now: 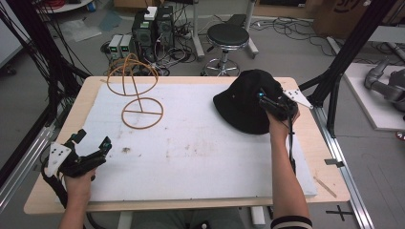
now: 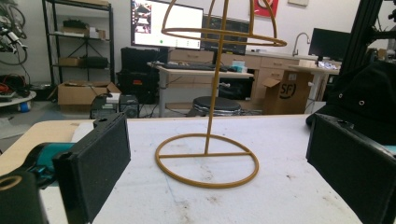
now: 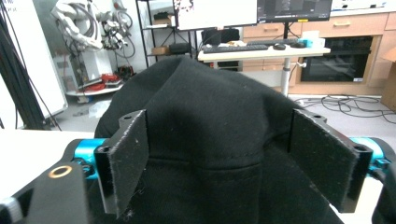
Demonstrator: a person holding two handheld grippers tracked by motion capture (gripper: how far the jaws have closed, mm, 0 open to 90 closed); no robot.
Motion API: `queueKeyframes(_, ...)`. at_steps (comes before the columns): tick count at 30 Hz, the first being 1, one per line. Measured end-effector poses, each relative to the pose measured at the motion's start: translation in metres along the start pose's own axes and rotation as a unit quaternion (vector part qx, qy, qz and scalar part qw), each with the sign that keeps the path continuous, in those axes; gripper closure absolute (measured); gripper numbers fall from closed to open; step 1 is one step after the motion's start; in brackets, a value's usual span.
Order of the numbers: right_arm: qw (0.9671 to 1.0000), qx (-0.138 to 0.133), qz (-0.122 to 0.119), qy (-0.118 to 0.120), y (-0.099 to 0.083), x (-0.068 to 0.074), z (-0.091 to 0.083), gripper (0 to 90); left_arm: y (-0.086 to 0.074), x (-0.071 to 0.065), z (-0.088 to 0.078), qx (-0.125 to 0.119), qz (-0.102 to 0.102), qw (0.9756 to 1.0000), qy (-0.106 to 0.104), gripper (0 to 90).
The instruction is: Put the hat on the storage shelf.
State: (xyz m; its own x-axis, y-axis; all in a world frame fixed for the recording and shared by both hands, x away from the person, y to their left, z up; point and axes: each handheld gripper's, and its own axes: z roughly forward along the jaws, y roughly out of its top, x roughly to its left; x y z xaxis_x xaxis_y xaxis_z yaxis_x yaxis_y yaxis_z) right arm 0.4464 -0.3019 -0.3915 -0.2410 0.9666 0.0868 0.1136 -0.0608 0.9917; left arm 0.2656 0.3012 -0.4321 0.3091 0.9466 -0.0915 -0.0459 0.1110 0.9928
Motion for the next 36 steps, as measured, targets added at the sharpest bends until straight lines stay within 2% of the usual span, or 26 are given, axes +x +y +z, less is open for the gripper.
queueKeyframes(3, 0.9999, 0.006, 0.009, 0.007, -0.0021, -0.0001, 0.0022, 30.3, 0.0000, 0.0003, -0.0002, 0.000, 0.001, 1.0000, 0.000, 6.7)
queueKeyframes(6, 0.9995, 0.010, 0.029, 0.008, -0.0037, -0.0015, 0.0033, 34.6, -0.0004, 0.0009, -0.0005, 0.004, 0.001, 1.0000, 0.003, 6.6)
queueKeyframes(13, 0.9990, 0.021, 0.036, 0.020, -0.0043, -0.0034, 0.0036, 50.6, -0.0003, 0.0010, -0.0017, 0.003, 0.001, 1.0000, 0.006, 6.6)
queueKeyframes(15, 0.9988, 0.026, 0.038, 0.016, -0.0047, -0.0033, 0.0034, 55.5, -0.0003, 0.0008, -0.0018, 0.003, 0.000, 1.0000, 0.006, 6.6)
queueKeyframes(20, 0.9990, 0.037, 0.023, 0.002, -0.0048, -0.0020, 0.0032, 71.2, -0.0004, 0.0006, -0.0018, 0.004, 0.002, 1.0000, 0.005, 6.6)
queueKeyframes(25, 0.9979, 0.052, 0.040, -0.002, -0.0065, -0.0026, 0.0044, 84.9, -0.0005, 0.0004, -0.0019, 0.004, 0.002, 1.0000, 0.004, 6.7)
queueKeyframes(30, 0.9971, 0.055, 0.052, -0.003, -0.0063, -0.0021, 0.0039, 87.1, -0.0005, 0.0008, -0.0021, 0.004, 0.001, 1.0000, 0.004, 6.6)
queueKeyframes(36, 0.9978, 0.039, 0.053, 0.000, -0.0022, -0.0023, 0.0000, 87.0, -0.0004, 0.0009, -0.0020, 0.004, 0.001, 1.0000, 0.004, 6.6)
